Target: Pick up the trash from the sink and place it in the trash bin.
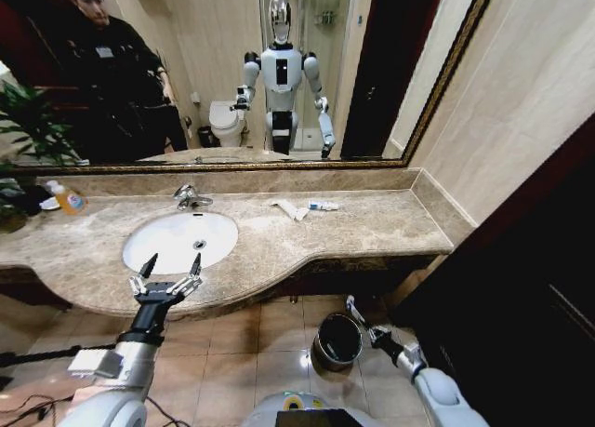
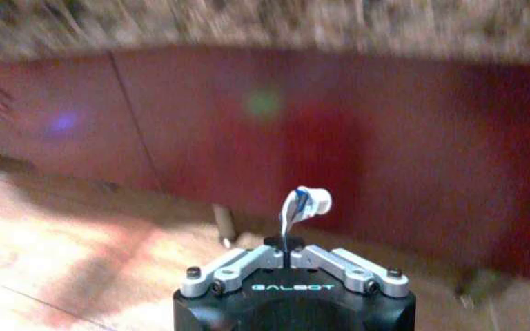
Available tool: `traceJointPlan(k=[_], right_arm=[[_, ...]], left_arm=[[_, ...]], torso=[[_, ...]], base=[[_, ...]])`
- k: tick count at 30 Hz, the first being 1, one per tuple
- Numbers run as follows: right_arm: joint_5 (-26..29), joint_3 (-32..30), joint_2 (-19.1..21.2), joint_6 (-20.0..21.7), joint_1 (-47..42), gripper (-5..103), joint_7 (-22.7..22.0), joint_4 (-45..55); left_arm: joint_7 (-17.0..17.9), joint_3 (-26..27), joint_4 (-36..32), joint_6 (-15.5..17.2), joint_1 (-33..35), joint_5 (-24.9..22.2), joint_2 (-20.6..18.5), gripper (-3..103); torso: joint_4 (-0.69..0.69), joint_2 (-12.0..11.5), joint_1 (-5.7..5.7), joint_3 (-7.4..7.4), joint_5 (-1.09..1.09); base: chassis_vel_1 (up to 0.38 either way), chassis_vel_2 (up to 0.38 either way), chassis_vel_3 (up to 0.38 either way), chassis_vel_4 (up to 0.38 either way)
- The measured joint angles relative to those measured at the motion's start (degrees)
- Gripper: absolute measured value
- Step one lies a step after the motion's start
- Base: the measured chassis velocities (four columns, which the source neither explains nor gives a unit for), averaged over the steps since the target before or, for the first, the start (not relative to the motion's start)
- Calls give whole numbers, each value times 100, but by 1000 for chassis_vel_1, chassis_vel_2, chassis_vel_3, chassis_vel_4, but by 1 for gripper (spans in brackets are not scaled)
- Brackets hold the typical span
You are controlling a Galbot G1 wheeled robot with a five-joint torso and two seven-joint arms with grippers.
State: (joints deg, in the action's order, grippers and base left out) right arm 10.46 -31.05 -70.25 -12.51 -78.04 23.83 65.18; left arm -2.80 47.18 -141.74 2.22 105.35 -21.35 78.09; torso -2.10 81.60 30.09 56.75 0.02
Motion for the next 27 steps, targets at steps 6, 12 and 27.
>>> traceJointPlan(k=[6,12,27], right_arm=[[97,262,-403,-54,337,0,-550,-800],[421,434,-644,-42,555,0,-831,-1166],[456,493,-894,104,709,29,-876,-1230]], left_arm=[[0,0,0,0,0,0,0,100],[0,0,0,0,0,0,0,100],[0,0,0,0,0,0,0,100]], torso=[[-1,0,0,0,-1],[-1,0,0,0,-4],[-1,0,0,0,-3]], base=[[0,0,0,0],[0,0,0,0],[0,0,0,0]])
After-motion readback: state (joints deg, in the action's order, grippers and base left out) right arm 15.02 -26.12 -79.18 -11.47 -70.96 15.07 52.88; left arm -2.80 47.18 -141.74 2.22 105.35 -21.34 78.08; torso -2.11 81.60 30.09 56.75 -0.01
